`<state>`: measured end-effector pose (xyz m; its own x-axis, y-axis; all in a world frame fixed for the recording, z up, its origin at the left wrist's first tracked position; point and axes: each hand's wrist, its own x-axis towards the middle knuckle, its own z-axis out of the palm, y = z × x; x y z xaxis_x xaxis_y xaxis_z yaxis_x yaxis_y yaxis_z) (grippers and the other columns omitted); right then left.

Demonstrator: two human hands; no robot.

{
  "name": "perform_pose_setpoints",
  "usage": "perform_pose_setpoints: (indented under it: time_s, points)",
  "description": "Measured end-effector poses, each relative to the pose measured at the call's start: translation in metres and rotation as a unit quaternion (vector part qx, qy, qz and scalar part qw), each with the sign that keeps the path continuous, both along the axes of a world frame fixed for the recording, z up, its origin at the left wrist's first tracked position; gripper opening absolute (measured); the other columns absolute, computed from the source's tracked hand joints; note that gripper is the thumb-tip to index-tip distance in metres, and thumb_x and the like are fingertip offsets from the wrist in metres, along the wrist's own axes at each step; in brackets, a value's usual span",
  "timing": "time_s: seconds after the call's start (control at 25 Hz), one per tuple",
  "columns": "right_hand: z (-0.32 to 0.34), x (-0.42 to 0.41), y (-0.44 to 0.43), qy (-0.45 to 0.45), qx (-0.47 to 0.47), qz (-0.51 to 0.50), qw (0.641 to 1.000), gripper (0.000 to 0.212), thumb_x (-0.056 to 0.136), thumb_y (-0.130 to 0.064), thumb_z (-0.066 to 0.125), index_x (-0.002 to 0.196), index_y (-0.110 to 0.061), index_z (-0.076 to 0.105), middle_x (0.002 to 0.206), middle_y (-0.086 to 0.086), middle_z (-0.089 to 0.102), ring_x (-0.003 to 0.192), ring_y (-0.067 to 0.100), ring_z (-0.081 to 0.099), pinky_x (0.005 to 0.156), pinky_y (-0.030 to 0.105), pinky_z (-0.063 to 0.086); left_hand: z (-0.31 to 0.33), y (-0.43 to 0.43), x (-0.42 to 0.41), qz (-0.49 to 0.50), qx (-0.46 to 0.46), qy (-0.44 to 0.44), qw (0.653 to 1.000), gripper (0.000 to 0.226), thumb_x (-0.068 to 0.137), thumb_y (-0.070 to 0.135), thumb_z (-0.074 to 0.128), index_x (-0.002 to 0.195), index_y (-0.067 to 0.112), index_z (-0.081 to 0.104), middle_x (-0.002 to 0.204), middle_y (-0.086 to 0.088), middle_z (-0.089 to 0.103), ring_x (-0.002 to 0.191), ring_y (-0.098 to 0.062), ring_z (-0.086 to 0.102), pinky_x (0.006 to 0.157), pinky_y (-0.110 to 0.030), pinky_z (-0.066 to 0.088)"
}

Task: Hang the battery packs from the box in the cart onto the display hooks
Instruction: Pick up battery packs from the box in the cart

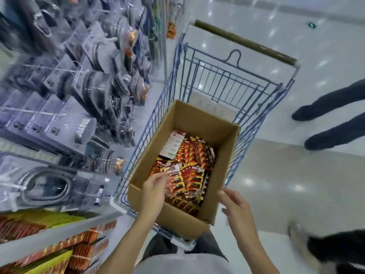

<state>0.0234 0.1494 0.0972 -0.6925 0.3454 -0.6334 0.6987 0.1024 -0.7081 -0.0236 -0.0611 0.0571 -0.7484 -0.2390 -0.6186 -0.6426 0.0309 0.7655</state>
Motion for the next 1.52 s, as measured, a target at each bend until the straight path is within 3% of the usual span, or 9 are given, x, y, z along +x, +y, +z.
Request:
perform_pose_setpoints:
  time_s: [0.12,0.28,0.4,0.48,0.76,0.96,1.16,1.36,1.52]
  points:
    - [-0.010,-0.014,-0.006,-0.018,-0.010,-0.014,1.000,0.011,0.101,-0.034,0.064,0.110,-0.035,0.069,0.116,-0.015,0.069,0.114,0.007,0.062,0.104,0.038,0.050,-0.044,0.002,-0.031,-0.020,-0.045,-0.081,0.995,0.021,0.104,0.026,0.056,0.119,0.018,0.069,0.107,0.003,0.071,0.100,-0.015,0.067,0.093,-0.039,0.057]
    - [-0.028,-0.036,-0.008,-0.037,-0.022,-0.005,0.999,0.014,0.100,-0.033,0.064,0.113,-0.033,0.071,0.114,-0.016,0.069,0.112,0.003,0.061,0.091,0.025,0.049,-0.103,0.018,-0.070,-0.039,-0.096,-0.174,0.979,0.020,0.097,0.014,0.052,0.092,0.006,0.070,0.095,-0.011,0.070,0.093,-0.034,0.065,0.077,-0.037,0.048]
    - [-0.040,-0.046,-0.006,-0.055,-0.030,0.015,0.998,0.012,0.100,-0.032,0.064,0.109,-0.035,0.070,0.109,-0.021,0.068,0.105,-0.004,0.061,0.084,0.017,0.046,-0.142,0.035,-0.083,-0.002,-0.114,-0.241,0.964,0.032,0.102,0.009,0.051,0.128,-0.004,0.065,0.131,-0.021,0.066,0.121,-0.040,0.061,0.099,-0.040,0.049]
    - [-0.047,-0.048,-0.003,-0.068,-0.021,0.034,0.997,0.012,0.100,-0.034,0.063,0.110,-0.037,0.070,0.107,-0.026,0.067,0.102,-0.008,0.060,0.083,0.015,0.046,-0.165,0.041,-0.084,-0.007,-0.140,-0.260,0.955,0.033,0.102,0.009,0.054,0.131,-0.005,0.063,0.135,-0.022,0.064,0.123,-0.041,0.061,0.102,-0.041,0.049]
    - [-0.063,-0.045,0.015,-0.103,-0.017,0.042,0.994,0.017,0.100,-0.038,0.063,0.114,-0.037,0.070,0.115,-0.022,0.070,0.112,0.000,0.061,0.098,0.029,0.053,-0.200,0.039,-0.083,-0.098,-0.189,-0.314,0.925,0.048,0.086,0.017,0.085,0.126,0.001,0.064,0.133,-0.017,0.065,0.127,-0.037,0.060,0.100,-0.041,0.050]
    - [-0.063,-0.056,0.020,-0.105,-0.027,0.040,0.993,0.015,0.098,-0.040,0.064,0.112,-0.038,0.070,0.106,-0.025,0.070,0.107,-0.001,0.063,0.087,0.021,0.051,-0.212,0.042,-0.077,-0.177,-0.166,-0.290,0.926,0.018,0.088,0.022,0.082,0.096,0.012,0.069,0.117,-0.007,0.072,0.111,-0.029,0.065,0.095,-0.037,0.050]
    - [-0.063,-0.086,0.018,-0.079,-0.039,0.059,0.994,0.014,0.101,-0.034,0.062,0.113,-0.035,0.069,0.104,-0.024,0.070,0.105,-0.002,0.063,0.088,0.018,0.049,-0.159,0.020,-0.097,-0.034,-0.133,-0.125,0.983,0.007,0.094,0.024,0.076,0.090,0.020,0.072,0.100,0.002,0.076,0.097,-0.020,0.070,0.086,-0.029,0.050]
    - [-0.107,-0.129,-0.013,-0.097,-0.031,0.148,0.984,0.028,0.105,-0.031,0.057,0.130,-0.023,0.064,0.124,-0.009,0.064,0.108,0.003,0.059,0.088,0.020,0.048,-0.066,-0.027,-0.085,0.055,0.060,-0.051,0.995,0.016,0.103,0.021,0.062,0.114,0.030,0.068,0.103,0.011,0.080,0.095,-0.014,0.077,0.080,-0.041,0.063]
    - [-0.163,-0.154,-0.052,-0.166,0.001,0.279,0.946,0.041,0.104,-0.027,0.057,0.140,-0.010,0.055,0.133,0.005,0.062,0.105,0.016,0.057,0.084,0.030,0.044,-0.036,-0.055,-0.051,0.105,0.112,-0.051,0.987,0.029,0.102,0.013,0.060,0.129,0.022,0.064,0.116,-0.002,0.078,0.104,-0.026,0.076,0.087,-0.051,0.060]
